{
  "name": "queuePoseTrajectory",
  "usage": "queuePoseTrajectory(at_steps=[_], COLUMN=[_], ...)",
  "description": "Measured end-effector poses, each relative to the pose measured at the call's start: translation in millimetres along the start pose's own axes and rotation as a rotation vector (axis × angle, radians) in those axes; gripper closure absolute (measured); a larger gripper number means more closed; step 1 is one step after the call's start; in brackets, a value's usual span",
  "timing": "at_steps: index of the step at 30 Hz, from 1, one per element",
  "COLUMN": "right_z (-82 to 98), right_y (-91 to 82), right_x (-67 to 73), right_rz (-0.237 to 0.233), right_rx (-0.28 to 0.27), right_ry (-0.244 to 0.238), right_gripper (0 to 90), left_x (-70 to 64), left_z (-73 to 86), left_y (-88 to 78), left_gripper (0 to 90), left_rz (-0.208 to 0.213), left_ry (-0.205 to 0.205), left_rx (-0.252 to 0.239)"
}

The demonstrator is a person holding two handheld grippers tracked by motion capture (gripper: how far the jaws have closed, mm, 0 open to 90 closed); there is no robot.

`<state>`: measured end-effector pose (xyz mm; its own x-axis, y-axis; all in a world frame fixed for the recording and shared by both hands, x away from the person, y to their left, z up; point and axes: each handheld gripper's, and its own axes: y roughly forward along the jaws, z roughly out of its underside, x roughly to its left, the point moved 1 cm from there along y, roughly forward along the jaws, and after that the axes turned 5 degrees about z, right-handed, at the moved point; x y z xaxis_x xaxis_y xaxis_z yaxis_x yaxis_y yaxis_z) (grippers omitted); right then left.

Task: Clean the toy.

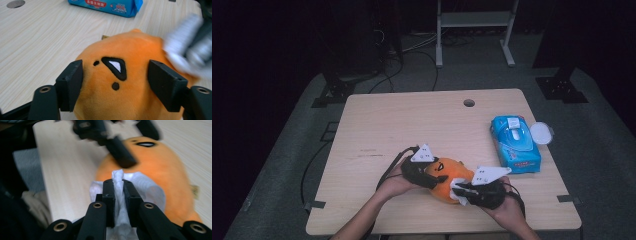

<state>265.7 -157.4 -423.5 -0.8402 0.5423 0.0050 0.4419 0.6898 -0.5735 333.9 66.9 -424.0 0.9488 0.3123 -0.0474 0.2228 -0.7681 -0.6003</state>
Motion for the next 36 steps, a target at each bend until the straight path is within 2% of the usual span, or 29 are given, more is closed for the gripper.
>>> queuePoseTrajectory(at_steps=[2, 3, 6, 7, 9, 12, 13, 14, 15, 17, 18, 19, 20, 21, 22, 23, 24, 27, 29, 31, 33, 34, 36], right_z=[0.2, 0.2, 1.0, 4.1, 5.4, 3.7, 3.3, 3.3, 3.0, 2.9, 2.9, 2.3, 1.4, 1.4, 0.2, -3.7, -6.1, -12.8, -13.6, -12.5, -9.0, -4.5, -2.5], right_y=[-2.2, -2.2, -2.1, -1.2, -1.8, -6.1, -6.9, -6.9, -6.8, -3.7, -2.4, -1.5, -1.2, -1.2, -0.3, 2.2, 4.3, 11.6, 13.7, 16.1, 14.7, 11.2, 8.9], right_x=[-17.1, -17.1, -32.1, -36.5, -35.1, -12.7, -6.1, -6.1, 0.2, 8.1, 6.9, -4.2, -11.3, -11.3, -18.4, -31.1, -35.6, -41.9, -41.6, -38.0, -31.6, -24.1, -20.4], right_rz=[0.064, 0.064, 0.141, 0.151, 0.141, 0.085, 0.054, 0.054, 0.026, 0.044, 0.056, 0.068, 0.078, 0.078, 0.095, 0.131, 0.140, 0.134, 0.127, 0.112, 0.102, 0.090, 0.079], right_rx=[-0.021, -0.021, -0.023, -0.019, -0.033, -0.038, -0.038, -0.038, -0.034, -0.008, -0.005, -0.017, -0.019, -0.019, -0.026, -0.032, -0.027, -0.025, -0.026, -0.021, -0.020, -0.023, -0.025], right_ry=[0.067, 0.067, 0.119, 0.142, 0.148, 0.084, 0.066, 0.066, 0.046, 0.000, -0.001, 0.044, 0.066, 0.066, 0.087, 0.125, 0.140, 0.168, 0.169, 0.158, 0.127, 0.105, 0.095], right_gripper=[81.0, 81.0, 80.8, 81.0, 81.2, 81.2, 81.2, 81.2, 81.2, 81.2, 81.3, 81.3, 81.3, 81.3, 81.2, 81.1, 81.0, 80.9, 80.9, 81.0, 81.2, 81.2, 81.2], left_x=[-1.4, -1.8, -5.2, -6.7, -6.9, -6.7, -5.6, -5.6, -4.9, -7.3, -9.0, -11.9, -11.9, -13.2, -15.0, -16.3, -18.4, -24.0, -25.4, -23.2, -18.3, -12.2, -8.9], left_z=[3.1, 4.7, 10.5, 13.4, 14.3, 15.5, 15.3, 15.3, 15.0, 14.2, 13.9, 14.0, 14.0, 14.7, 15.5, 16.2, 16.7, 17.9, 18.8, 17.1, 11.3, 3.1, -0.8], left_y=[-1.7, -2.5, -4.5, -6.1, -6.6, -6.0, -5.3, -5.3, -5.1, -4.3, -4.2, -4.6, -4.6, -4.6, -4.5, -4.6, -4.6, -6.0, -8.8, -13.9, -21.9, -27.5, -27.7], left_gripper=[30.8, 30.8, 30.8, 30.7, 30.8, 30.9, 30.8, 30.8, 30.8, 30.9, 30.9, 31.0, 31.0, 31.0, 30.9, 30.8, 30.6, 28.2, 26.7, 22.3, 19.2, 17.6, 17.3], left_rz=[0.008, 0.011, 0.036, 0.028, 0.021, -0.005, -0.015, -0.015, -0.016, -0.014, -0.018, -0.013, -0.013, -0.010, -0.006, -0.005, -0.005, -0.009, -0.009, 0.010, 0.044, 0.042, 0.036], left_ry=[-0.008, -0.007, 0.000, -0.008, -0.014, -0.040, -0.066, -0.066, -0.068, -0.053, -0.045, -0.053, -0.053, -0.052, -0.052, -0.038, -0.035, -0.022, -0.020, -0.041, -0.080, -0.089, -0.086], left_rx=[-0.007, -0.007, -0.015, -0.023, -0.023, -0.028, -0.035, -0.035, -0.033, -0.025, -0.023, -0.023, -0.023, -0.024, -0.023, -0.020, -0.019, -0.006, -0.001, -0.023, -0.075, -0.113, -0.119])
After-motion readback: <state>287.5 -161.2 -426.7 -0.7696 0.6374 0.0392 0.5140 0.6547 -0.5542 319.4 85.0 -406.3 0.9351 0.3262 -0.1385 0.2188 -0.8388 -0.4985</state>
